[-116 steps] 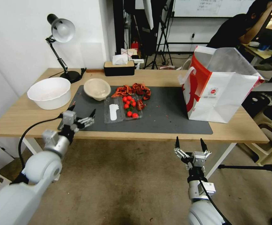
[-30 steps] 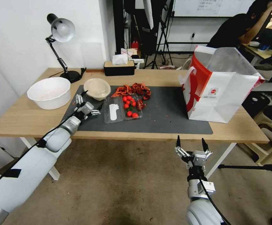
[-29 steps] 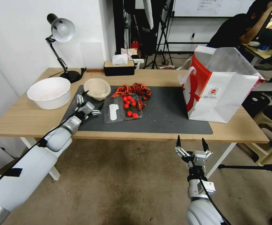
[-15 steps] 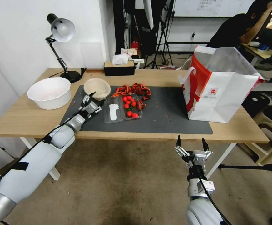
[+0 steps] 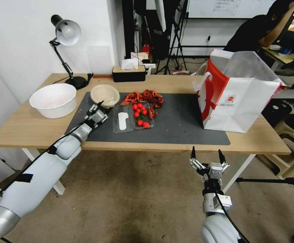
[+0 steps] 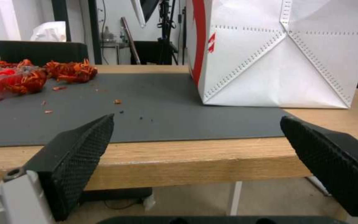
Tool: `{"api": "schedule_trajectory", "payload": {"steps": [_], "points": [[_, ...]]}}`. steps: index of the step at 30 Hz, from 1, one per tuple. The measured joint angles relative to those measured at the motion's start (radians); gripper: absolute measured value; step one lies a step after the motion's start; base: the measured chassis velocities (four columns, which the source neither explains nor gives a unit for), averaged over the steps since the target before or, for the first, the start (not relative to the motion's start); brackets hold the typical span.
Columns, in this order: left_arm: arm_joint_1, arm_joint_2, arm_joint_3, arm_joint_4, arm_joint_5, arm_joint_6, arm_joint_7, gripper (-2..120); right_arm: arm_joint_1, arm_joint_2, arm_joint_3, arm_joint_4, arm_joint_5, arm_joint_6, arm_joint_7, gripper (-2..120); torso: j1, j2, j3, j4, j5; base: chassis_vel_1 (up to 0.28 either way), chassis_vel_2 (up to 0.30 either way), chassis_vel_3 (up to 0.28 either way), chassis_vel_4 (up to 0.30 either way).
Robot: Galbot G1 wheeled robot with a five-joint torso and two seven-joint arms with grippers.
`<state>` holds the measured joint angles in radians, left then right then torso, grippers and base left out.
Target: Pick up the trash from the table and place it into the takeout bag.
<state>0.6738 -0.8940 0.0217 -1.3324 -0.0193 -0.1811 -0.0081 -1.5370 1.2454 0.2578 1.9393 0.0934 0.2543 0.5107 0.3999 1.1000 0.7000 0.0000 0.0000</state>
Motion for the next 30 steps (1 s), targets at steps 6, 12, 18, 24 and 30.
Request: {"api": "schedule_trajectory", "payload": {"steps": [6,12,18,24,30], "points": [[-0.001,-0.002,-0.001,0.005,0.002,-0.002,-0.005,25,0.000,0.003,0.000,-0.003,-0.001,0.001,0.000,100,0.000,0.000,0.000,0.0000,0.0000,0.000,0.000,0.000,0.000],[-0.003,-0.003,-0.001,0.008,0.002,-0.002,-0.006,17,0.000,0.004,0.000,-0.004,-0.001,0.002,0.001,100,0.000,0.000,0.000,0.0000,0.0000,0.000,0.000,0.000,0.000],[-0.003,-0.004,-0.002,0.008,0.002,-0.002,-0.007,15,0.000,0.005,0.000,-0.004,-0.002,0.002,0.001,100,0.000,0.000,0.000,-0.0001,0.0000,0.000,0.000,0.000,0.000],[-0.004,-0.004,-0.002,0.010,0.002,-0.003,-0.007,0,-0.001,0.005,0.000,-0.005,-0.002,0.002,0.001,100,0.000,0.000,0.000,0.0000,-0.0001,0.000,0.000,0.000,0.000],[-0.011,-0.010,-0.002,0.020,0.006,-0.009,-0.007,0,0.000,0.006,0.000,-0.007,-0.004,0.003,0.001,100,0.000,0.000,0.000,0.0000,0.0000,0.000,0.000,0.000,0.000]]}}
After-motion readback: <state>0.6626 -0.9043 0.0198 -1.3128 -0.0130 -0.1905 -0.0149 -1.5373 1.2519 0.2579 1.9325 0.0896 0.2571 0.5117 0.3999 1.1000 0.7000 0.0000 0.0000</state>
